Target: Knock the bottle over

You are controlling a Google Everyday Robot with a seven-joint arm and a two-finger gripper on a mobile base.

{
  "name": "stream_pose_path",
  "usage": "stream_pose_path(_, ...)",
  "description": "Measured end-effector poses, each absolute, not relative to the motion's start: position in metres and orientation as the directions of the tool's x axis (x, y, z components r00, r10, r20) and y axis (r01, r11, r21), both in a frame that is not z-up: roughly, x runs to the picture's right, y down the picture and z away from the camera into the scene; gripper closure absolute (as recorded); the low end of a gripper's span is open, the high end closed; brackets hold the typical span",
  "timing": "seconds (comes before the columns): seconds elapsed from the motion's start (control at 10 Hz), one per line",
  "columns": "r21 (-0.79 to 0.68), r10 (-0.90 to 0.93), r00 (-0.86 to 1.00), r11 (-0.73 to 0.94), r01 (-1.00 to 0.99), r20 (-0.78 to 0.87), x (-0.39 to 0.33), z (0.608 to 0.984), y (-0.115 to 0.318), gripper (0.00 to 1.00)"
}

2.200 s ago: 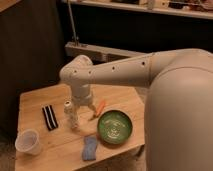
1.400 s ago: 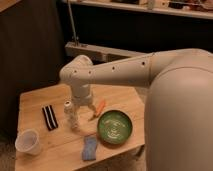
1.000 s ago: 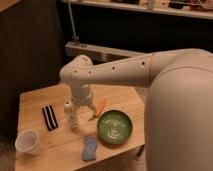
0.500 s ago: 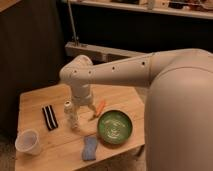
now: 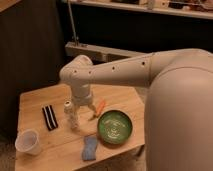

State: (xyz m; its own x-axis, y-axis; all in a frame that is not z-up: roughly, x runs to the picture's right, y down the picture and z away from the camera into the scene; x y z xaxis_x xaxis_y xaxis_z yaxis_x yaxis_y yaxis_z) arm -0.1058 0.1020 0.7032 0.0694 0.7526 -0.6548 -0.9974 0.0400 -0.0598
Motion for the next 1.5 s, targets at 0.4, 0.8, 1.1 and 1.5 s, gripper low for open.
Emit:
stream_pose_path(0.4, -0.06, 0.753, 0.069, 0.04, -0.997, -0.655, -0.106, 0.703, 0.102, 0.35)
stream_pose_path(0.8, -0.11, 0.782, 0.067, -0.002, -0.994, -0.619, -0.098, 0.688, 0.097, 0.35)
stream_pose_path(1.1, -0.297, 0.838, 0.059, -0.125, -0.947, -0.543, -0.064, 0.627, 0.077, 0.42)
stream_pose_path(1.5, -0.497, 0.831, 0.093, -0.236, -0.835, -0.549, -0.056, 0.582, 0.061, 0.82)
